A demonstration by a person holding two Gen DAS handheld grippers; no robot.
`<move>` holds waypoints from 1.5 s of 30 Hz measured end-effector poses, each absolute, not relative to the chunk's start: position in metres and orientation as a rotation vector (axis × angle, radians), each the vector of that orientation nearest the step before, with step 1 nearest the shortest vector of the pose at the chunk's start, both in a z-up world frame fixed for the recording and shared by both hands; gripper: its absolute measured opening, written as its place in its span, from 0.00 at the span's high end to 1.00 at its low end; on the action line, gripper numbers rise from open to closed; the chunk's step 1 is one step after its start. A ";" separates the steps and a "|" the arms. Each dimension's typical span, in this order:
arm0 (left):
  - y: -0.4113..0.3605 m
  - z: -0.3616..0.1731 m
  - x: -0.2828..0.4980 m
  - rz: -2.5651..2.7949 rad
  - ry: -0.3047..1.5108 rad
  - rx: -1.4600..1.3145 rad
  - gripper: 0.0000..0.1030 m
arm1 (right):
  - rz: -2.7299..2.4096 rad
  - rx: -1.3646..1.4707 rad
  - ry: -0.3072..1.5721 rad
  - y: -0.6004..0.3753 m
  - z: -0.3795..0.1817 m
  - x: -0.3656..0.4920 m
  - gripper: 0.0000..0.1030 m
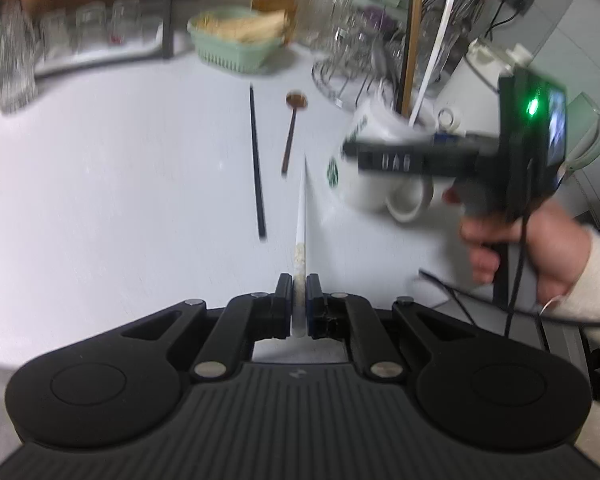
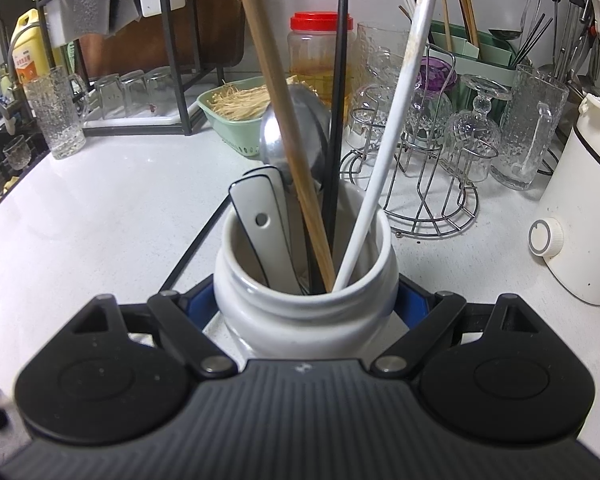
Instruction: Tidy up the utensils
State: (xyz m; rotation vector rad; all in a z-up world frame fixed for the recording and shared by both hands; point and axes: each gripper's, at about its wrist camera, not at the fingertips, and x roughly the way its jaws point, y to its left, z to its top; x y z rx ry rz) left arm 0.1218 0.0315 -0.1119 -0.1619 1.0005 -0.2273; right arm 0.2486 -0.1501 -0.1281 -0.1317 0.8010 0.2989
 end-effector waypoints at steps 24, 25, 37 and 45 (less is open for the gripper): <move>0.025 0.011 0.197 -0.497 1.005 0.214 0.92 | 0.266 -0.111 0.778 -0.149 -0.131 0.246 0.12; 0.026 0.018 0.198 -0.505 1.010 0.228 0.92 | 0.265 -0.110 0.780 -0.149 -0.131 0.246 0.12; 0.043 0.088 0.196 -0.569 1.074 0.173 0.92 | 0.247 -0.106 0.797 -0.146 -0.130 0.248 0.12; 0.031 0.111 0.205 -0.630 1.072 0.217 0.92 | 0.216 -0.095 0.799 -0.144 -0.131 0.247 0.12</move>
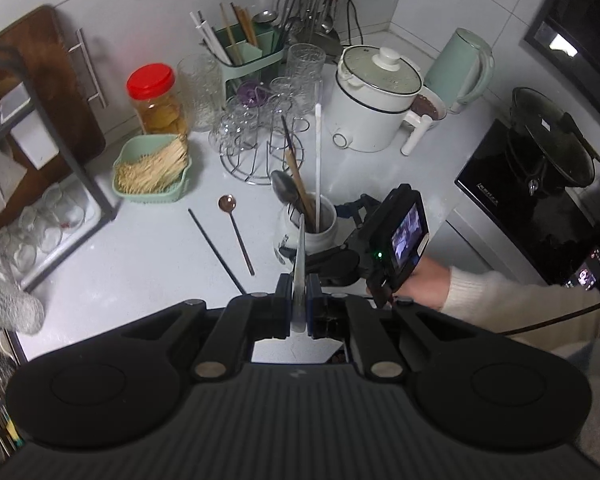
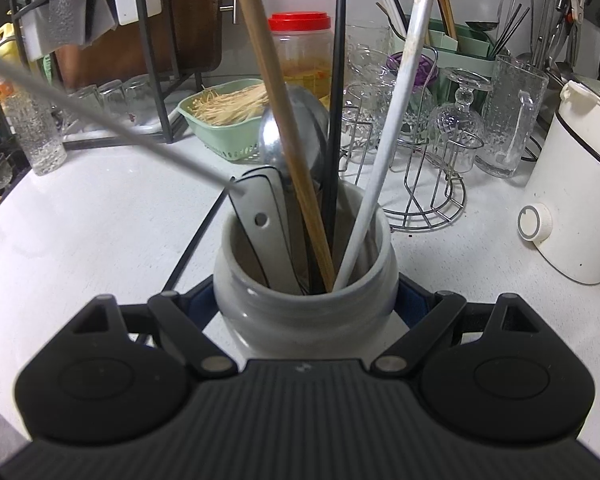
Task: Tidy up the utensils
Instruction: 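Carry the white chopstick over the mug and lower it in with the left tool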
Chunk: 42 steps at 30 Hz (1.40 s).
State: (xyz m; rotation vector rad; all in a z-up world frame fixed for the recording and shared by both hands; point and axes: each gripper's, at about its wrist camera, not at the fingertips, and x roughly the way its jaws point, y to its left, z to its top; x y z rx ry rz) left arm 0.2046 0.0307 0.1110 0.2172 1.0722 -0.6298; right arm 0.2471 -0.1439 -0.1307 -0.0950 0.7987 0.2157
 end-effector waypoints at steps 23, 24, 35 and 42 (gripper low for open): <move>-0.068 0.066 0.292 -0.807 1.247 0.421 0.92 | 0.186 -0.085 0.779 -0.141 -0.131 0.245 0.12; -0.070 0.063 0.296 -0.807 1.254 0.424 0.92 | 0.186 -0.085 0.779 -0.141 -0.132 0.245 0.12; -0.087 0.020 0.328 -0.785 1.330 0.406 0.92 | 0.170 -0.076 0.757 -0.138 -0.134 0.247 0.12; -0.077 0.025 0.334 -0.764 1.264 0.395 0.81 | 0.152 -0.072 0.761 -0.136 -0.134 0.249 0.12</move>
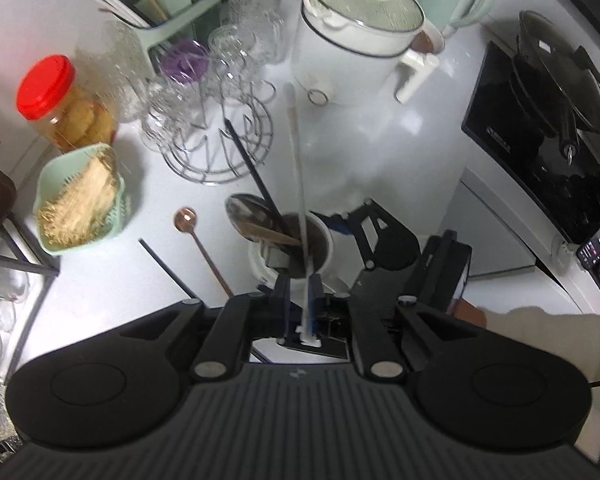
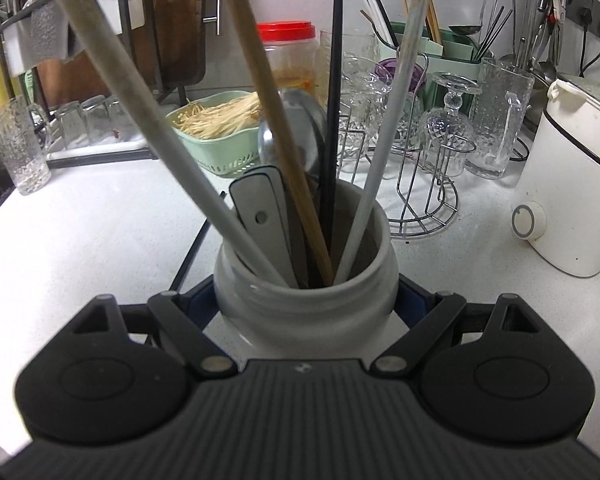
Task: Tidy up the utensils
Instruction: 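Open the left tool to release the white chopstick into the mug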
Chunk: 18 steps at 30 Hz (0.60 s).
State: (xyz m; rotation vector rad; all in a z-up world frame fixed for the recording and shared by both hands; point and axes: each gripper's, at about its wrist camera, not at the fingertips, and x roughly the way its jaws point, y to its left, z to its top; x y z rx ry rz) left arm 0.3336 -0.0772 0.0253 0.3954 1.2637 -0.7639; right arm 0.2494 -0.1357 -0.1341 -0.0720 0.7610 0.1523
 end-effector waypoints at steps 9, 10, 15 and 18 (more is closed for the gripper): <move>-0.037 0.046 0.317 -0.705 1.095 0.232 0.35 | 0.135 -0.064 0.775 -0.134 -0.134 0.251 0.12; -0.030 0.045 0.315 -0.689 1.088 0.200 0.32 | 0.128 -0.062 0.775 -0.134 -0.134 0.251 0.12; 0.007 0.032 0.308 -0.586 1.057 0.064 0.21 | 0.111 -0.055 0.769 -0.132 -0.134 0.248 0.12; 0.027 0.024 0.301 -0.520 1.043 0.020 0.20 | 0.110 -0.055 0.769 -0.132 -0.134 0.248 0.12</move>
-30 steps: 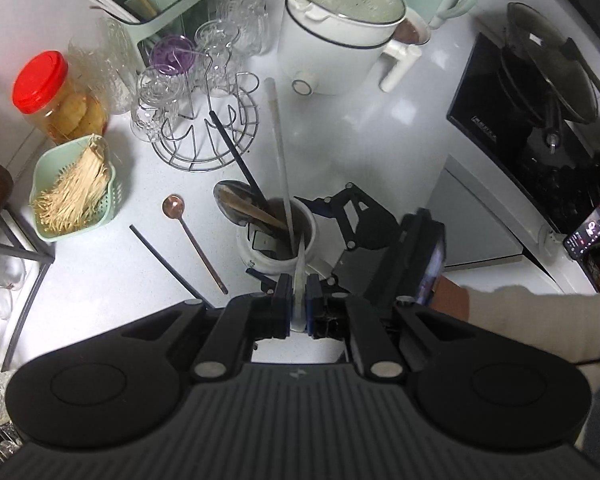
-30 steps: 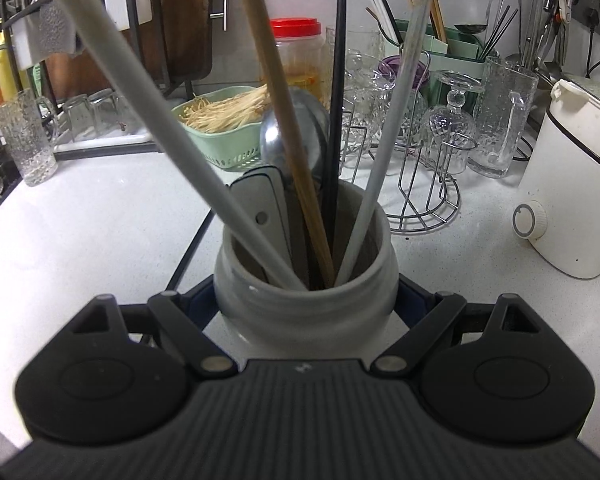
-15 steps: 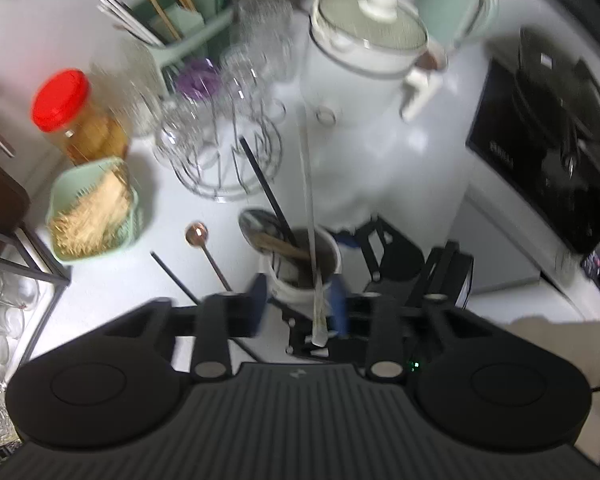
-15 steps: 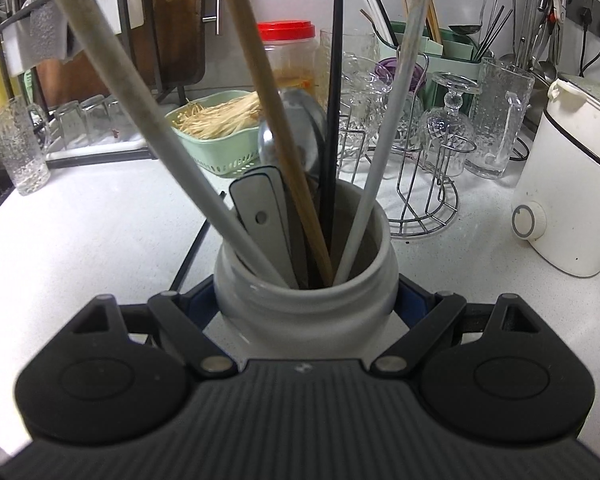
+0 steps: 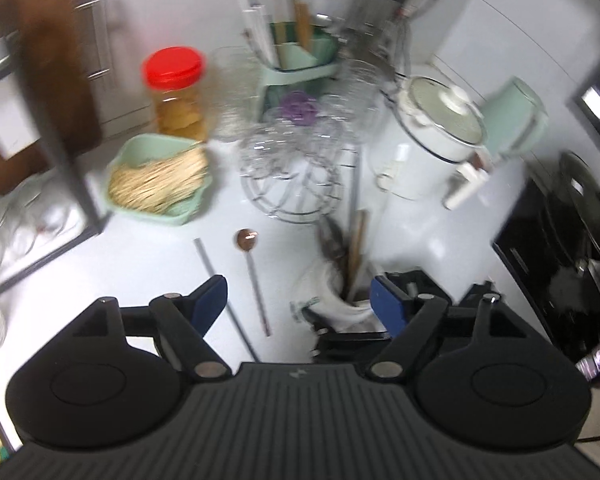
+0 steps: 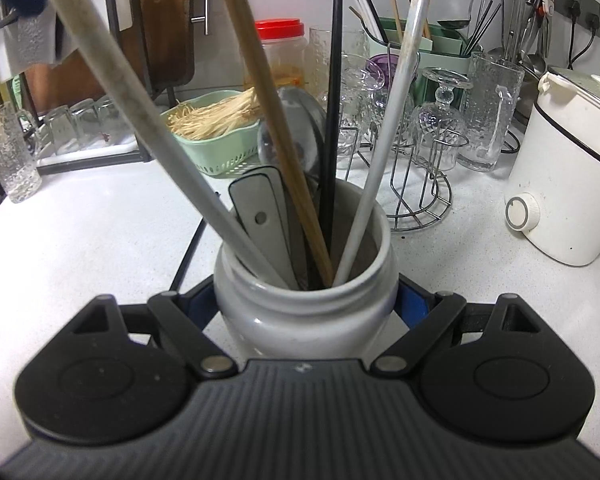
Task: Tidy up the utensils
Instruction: 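Open the left tool to release the white chopstick into the mug, then move the left tool to the black chopstick and close on it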
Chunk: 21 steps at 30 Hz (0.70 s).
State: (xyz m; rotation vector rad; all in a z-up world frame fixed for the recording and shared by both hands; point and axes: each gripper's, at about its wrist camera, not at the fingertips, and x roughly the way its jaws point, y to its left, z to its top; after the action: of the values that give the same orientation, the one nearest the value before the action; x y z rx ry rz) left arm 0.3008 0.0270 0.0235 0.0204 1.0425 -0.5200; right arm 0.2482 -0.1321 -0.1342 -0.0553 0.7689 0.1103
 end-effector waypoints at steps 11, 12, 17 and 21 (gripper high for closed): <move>0.072 -0.018 0.272 -0.376 0.949 -0.065 0.16 | 0.105 -0.051 0.778 -0.132 -0.134 0.250 0.12; 0.076 -0.024 0.269 -0.368 0.940 -0.083 0.16 | 0.106 -0.051 0.778 -0.132 -0.134 0.249 0.12; 0.087 -0.053 0.261 -0.318 0.908 -0.169 0.15 | 0.109 -0.059 0.769 -0.132 -0.135 0.249 0.12; 0.090 -0.081 0.258 -0.293 0.910 -0.189 0.15 | 0.114 -0.062 0.770 -0.133 -0.135 0.249 0.11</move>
State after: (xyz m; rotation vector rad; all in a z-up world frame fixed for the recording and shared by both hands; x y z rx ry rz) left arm 0.2581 0.0899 -0.0811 -0.1890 0.9101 -0.2925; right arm 0.2489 -0.1325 -0.1348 -0.0624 0.7702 0.1142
